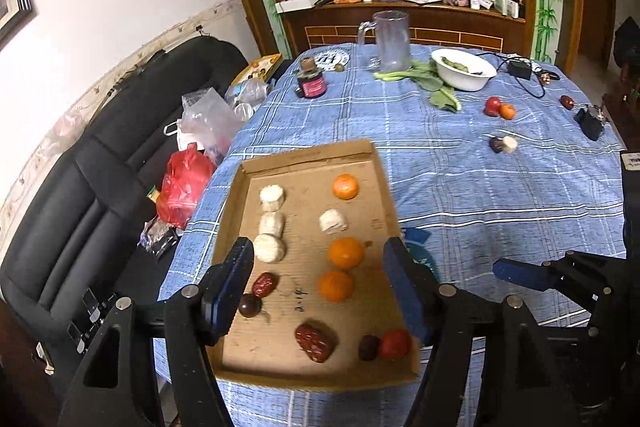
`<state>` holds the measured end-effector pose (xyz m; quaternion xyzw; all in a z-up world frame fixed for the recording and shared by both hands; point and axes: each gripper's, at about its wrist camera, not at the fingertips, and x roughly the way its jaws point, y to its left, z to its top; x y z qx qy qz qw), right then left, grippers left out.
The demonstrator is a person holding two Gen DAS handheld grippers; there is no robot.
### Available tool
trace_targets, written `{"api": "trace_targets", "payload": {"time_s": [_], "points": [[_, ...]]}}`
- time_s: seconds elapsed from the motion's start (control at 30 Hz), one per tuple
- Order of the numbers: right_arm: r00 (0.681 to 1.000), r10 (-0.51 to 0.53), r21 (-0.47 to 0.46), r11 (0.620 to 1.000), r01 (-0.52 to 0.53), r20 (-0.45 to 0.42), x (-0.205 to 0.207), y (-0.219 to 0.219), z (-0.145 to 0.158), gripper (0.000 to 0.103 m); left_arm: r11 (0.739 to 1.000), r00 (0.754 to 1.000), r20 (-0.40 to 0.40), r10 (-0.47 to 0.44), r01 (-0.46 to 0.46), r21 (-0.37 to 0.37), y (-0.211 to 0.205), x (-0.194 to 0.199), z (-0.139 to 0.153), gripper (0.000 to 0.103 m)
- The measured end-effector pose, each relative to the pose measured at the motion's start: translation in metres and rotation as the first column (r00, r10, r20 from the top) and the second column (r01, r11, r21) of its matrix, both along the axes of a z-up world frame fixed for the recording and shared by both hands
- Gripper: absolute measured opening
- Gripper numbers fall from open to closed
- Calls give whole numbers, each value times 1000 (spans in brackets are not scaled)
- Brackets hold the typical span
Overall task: Organize fruits
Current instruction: 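Withdraw both tools from the box toward the remaining food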
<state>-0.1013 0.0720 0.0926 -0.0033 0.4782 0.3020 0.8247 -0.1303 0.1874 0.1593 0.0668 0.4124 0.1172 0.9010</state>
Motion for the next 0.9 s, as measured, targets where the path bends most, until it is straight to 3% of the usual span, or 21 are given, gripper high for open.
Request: {"api": "trace_targets", "payload": {"time_s": [0.5,0.7,0.9], "points": [[998,-25,20,1000,24,65,-17,-51,19,56,999,998,40,-40,39,21,-55,-18,19,68],[997,-24,18,1000,23,75,-24,-60,19,63,999,998,45,-48,47,19,-65,-21,20,72],[997,-21,9,1000,20,73,-26,-63,17,63,999,998,36,-50,50,1,-69,-23,16,72]]}}
